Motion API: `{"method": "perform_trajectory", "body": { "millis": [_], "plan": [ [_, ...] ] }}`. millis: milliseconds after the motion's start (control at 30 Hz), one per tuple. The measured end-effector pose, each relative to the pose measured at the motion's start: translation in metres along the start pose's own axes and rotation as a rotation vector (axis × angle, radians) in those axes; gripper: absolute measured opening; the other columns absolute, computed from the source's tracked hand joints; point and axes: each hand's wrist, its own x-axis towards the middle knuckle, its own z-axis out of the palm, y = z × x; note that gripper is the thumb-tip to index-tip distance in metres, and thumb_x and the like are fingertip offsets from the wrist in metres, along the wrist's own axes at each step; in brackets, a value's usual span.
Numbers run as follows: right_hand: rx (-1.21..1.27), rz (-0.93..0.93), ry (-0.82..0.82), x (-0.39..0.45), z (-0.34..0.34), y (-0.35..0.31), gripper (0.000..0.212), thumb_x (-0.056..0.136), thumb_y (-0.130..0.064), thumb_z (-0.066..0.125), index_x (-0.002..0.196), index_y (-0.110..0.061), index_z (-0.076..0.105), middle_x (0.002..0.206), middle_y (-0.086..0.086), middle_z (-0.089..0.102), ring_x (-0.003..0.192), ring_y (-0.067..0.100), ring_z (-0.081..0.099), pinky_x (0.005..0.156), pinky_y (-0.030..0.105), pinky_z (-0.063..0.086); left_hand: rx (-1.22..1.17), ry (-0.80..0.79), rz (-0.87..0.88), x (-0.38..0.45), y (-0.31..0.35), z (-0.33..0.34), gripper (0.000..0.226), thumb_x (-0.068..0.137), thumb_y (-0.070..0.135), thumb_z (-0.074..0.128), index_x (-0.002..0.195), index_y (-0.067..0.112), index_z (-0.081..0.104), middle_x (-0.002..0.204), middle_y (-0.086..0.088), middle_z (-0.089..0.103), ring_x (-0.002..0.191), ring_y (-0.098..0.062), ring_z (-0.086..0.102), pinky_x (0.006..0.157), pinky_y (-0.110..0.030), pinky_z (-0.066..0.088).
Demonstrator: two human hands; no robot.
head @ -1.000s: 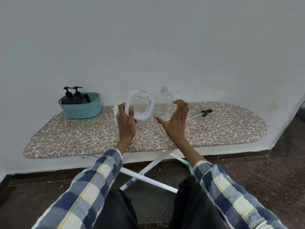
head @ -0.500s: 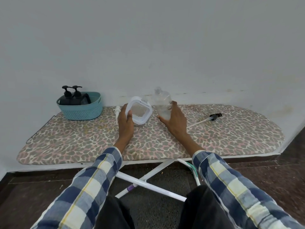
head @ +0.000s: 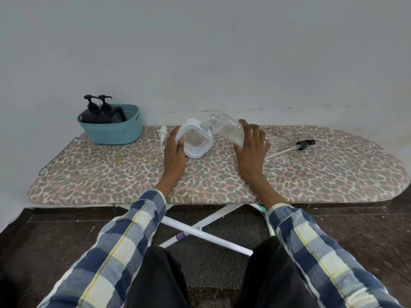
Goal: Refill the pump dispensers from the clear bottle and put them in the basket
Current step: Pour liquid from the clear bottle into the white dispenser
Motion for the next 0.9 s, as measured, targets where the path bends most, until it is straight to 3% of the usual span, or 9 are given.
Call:
{"method": "perform_trajectory", "body": {
  "millis": [233, 400, 900],
  "plan": [
    [-0.046, 0.065, 0.039, 0.0, 0.002, 0.002, 0.097, 0.08, 0.009, 0.07, 0.155, -0.042, 0.036, 0.147, 0.003, 0.04, 0.132, 0.028, 0.034, 0.097, 0.071, 0.046, 0.005, 0.003, -0.009, -0.001, 0.0, -0.001, 0.049, 0.115, 0.02, 0.038, 0.164, 0.018, 0.042, 0.165, -0.003, 0.047, 0.152, -0.022, 0.044, 0.127, -0.052, 0.036],
    [-0.096, 0.049, 0.027, 0.002, 0.006, 0.005, 0.103, 0.074, 0.018, 0.061, 0.154, -0.044, 0.037, 0.148, 0.0, 0.041, 0.135, 0.028, 0.036, 0.102, 0.07, 0.041, 0.002, 0.001, 0.006, 0.0, -0.003, -0.001, 0.052, 0.112, 0.025, 0.037, 0.163, 0.019, 0.042, 0.164, -0.002, 0.048, 0.152, -0.022, 0.045, 0.127, -0.053, 0.037],
    [-0.128, -0.007, -0.03, 0.008, -0.004, 0.008, 0.11, 0.064, 0.02, 0.058, 0.152, -0.043, 0.039, 0.145, -0.001, 0.044, 0.136, 0.028, 0.036, 0.107, 0.067, 0.034, 0.028, 0.023, 0.015, 0.002, -0.006, 0.001, 0.048, 0.113, 0.027, 0.038, 0.16, 0.021, 0.047, 0.157, -0.002, 0.054, 0.143, -0.022, 0.051, 0.122, -0.052, 0.042]
  ]
}}
